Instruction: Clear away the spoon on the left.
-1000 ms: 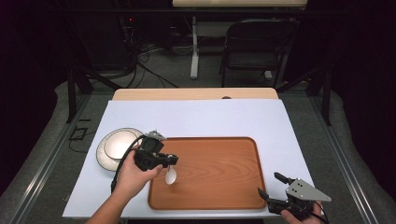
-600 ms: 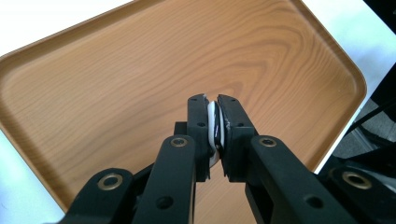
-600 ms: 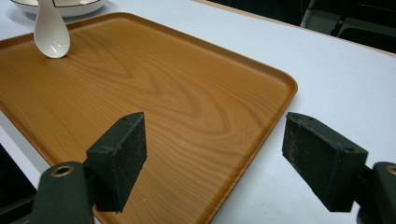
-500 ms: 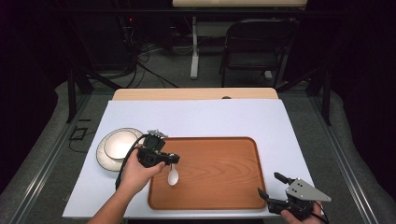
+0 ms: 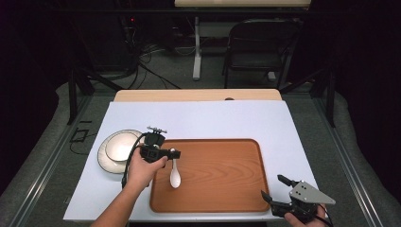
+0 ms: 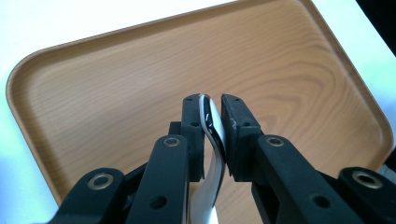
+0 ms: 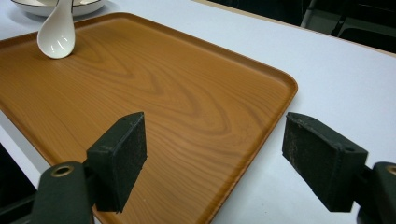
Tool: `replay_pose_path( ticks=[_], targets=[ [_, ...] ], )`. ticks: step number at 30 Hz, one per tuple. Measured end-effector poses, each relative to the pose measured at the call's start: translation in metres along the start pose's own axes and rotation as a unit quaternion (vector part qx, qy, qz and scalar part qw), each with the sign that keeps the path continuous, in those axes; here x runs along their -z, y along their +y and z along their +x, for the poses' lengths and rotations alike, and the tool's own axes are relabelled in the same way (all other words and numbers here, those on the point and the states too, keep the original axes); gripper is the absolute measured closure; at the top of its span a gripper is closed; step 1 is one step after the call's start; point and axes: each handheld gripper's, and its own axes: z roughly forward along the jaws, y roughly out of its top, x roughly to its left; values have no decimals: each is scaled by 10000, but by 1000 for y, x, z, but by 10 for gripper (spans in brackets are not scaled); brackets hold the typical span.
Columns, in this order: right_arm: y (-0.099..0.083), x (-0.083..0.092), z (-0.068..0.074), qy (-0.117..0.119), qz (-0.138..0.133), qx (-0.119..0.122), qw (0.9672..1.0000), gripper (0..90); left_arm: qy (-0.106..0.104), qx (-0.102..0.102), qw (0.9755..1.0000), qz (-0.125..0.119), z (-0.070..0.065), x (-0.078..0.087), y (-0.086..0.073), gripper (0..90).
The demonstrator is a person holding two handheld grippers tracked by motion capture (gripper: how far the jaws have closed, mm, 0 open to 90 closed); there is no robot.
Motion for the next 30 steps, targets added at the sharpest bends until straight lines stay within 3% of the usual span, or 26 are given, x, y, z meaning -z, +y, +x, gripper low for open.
replay_pose_path(
  ticks=[12, 26, 30],
  targets=[
    [0, 0, 0, 11, 2, 5, 10000, 214, 9, 474, 9988, -102, 17, -14, 2, 778],
    [0, 0, 0, 28, 11, -1, 10000, 214, 73, 772, 9969, -122, 30, -23, 0, 747],
    [0, -1, -1, 33, 11, -10, 10000, 214, 90, 761, 9970, -77, 33, -25, 0, 743]
  ],
)
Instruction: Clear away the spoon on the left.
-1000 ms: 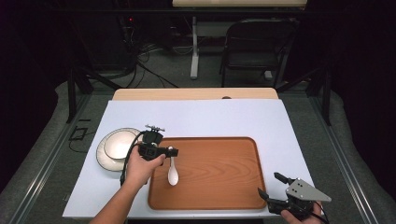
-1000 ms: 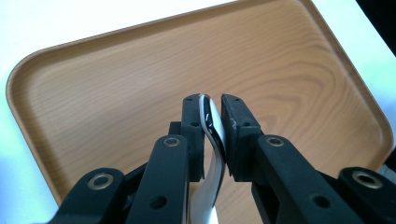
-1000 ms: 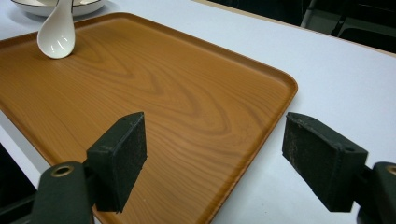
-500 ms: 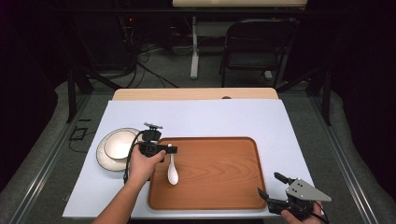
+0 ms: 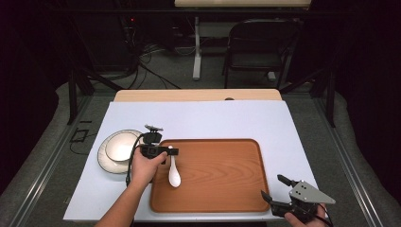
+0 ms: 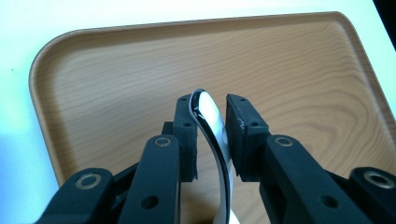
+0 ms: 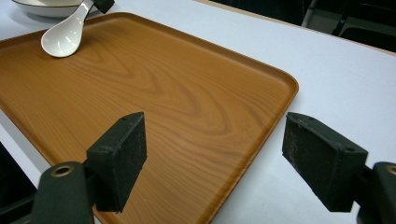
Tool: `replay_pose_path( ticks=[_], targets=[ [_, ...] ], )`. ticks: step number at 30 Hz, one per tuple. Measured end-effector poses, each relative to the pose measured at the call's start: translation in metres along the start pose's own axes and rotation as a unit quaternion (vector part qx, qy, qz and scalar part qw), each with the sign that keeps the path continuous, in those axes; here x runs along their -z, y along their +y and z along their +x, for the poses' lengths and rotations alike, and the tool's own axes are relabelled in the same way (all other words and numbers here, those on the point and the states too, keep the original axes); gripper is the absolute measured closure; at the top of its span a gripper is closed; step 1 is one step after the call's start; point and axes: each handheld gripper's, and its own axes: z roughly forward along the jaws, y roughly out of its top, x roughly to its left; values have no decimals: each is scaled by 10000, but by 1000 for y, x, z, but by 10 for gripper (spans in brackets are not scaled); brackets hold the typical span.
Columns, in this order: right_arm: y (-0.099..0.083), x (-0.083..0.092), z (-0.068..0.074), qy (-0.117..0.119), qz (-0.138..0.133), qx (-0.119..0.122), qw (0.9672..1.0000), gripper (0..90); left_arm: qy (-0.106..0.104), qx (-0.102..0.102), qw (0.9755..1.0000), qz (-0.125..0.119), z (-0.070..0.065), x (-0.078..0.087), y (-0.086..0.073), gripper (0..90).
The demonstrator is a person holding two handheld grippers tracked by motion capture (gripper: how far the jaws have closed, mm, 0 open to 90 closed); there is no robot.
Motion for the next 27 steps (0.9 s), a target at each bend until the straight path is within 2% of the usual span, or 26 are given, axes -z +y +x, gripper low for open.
replay_pose_path(
  ticks=[8, 17, 27],
  targets=[
    [0, 0, 0, -4, 1, 2, 10000, 214, 33, 136, 9999, -4, 5, -3, -1, 728],
    [0, 0, 0, -6, -3, 1, 10000, 214, 76, 181, 9998, 23, 7, -5, -1, 713],
    [0, 0, 0, -4, -4, 0, 10000, 213, 241, 138, 9996, 86, 9, -9, -1, 668]
  ],
)
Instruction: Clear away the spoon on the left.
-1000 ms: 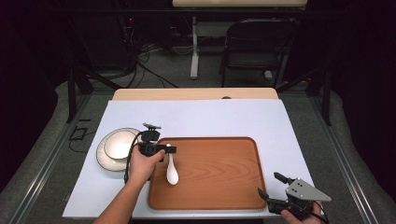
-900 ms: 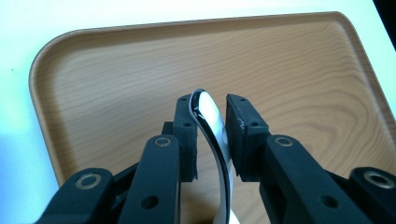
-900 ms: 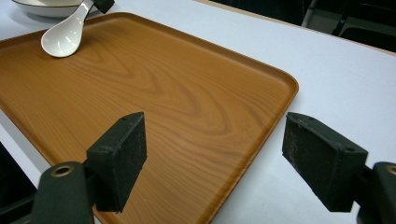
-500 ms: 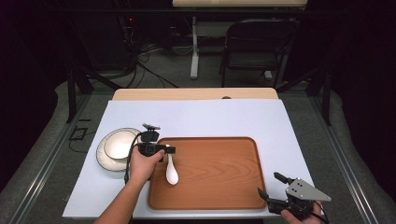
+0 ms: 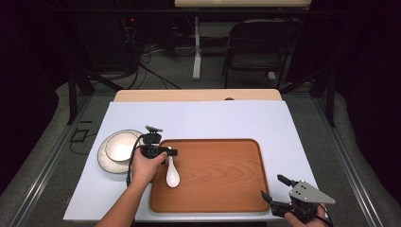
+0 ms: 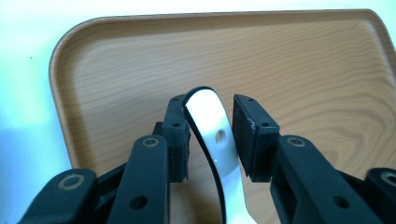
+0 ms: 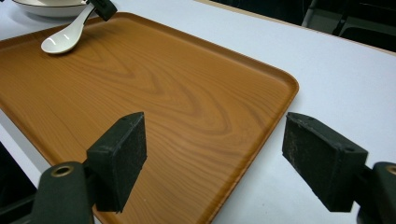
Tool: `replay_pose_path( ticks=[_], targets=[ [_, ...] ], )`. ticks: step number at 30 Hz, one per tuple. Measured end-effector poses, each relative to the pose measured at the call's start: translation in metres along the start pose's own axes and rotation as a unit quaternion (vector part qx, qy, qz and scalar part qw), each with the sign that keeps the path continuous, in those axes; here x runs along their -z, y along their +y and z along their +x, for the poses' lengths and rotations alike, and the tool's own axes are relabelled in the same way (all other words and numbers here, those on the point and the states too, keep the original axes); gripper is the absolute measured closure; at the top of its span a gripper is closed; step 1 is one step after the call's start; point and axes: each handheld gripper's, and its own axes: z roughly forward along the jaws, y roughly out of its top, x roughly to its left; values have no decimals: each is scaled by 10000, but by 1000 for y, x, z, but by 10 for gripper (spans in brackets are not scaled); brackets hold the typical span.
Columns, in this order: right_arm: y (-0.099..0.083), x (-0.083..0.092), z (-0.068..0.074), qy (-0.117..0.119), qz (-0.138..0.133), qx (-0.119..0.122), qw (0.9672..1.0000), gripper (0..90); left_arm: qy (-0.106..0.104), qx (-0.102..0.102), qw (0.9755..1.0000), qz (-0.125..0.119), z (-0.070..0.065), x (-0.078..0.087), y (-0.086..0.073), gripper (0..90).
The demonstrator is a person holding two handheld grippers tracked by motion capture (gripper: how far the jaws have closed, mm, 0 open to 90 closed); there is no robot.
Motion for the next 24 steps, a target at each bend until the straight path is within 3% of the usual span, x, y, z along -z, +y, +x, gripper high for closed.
replay_pose_path(
  ticks=[13, 24],
  targets=[
    [0, 0, 0, 3, 1, 10, 10000, 214, 262, 13, 9996, 80, 5, -8, -2, 567],
    [0, 0, 0, 5, -6, 8, 10000, 214, 422, -194, 9989, 99, -2, -13, -2, 451]
  ],
)
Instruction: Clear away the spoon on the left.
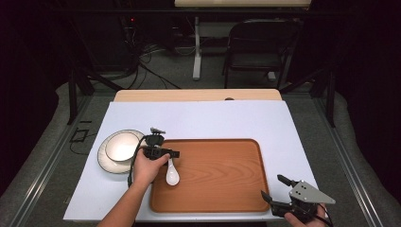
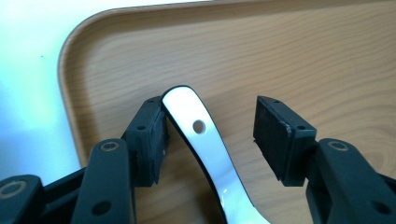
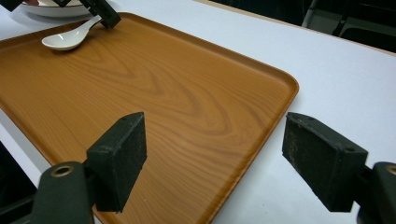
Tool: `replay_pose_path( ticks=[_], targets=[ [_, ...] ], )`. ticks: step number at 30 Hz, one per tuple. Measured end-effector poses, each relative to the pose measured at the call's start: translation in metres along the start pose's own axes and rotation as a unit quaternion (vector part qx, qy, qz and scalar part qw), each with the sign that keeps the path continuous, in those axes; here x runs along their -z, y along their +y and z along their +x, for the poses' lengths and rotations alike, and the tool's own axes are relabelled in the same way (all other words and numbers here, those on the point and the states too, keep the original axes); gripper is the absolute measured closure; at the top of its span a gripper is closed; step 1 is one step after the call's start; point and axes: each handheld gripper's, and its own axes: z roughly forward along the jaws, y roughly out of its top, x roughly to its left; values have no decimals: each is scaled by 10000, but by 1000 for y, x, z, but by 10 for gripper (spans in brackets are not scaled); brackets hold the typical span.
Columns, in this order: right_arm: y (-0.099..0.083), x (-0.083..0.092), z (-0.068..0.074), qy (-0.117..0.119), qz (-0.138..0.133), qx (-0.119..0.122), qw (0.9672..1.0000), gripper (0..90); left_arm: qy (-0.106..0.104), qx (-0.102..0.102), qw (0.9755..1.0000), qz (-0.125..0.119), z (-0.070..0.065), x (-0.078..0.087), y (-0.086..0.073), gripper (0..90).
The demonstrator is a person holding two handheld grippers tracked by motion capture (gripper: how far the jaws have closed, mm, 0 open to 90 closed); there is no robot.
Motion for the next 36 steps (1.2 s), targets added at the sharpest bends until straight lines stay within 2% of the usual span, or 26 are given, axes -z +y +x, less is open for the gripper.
replay_pose_path(
  ticks=[13, 27, 36],
  targets=[
    [0, 0, 0, -3, -6, 11, 10000, 214, 238, -285, 9993, -100, -8, 3, 3, 401],
    [0, 0, 0, -10, -6, 16, 10000, 214, 107, -420, 9986, -319, -15, 23, 0, 406],
    [0, 0, 0, -12, -2, 11, 10000, 214, 12, -499, 9976, -487, -14, 40, -10, 411]
  ],
)
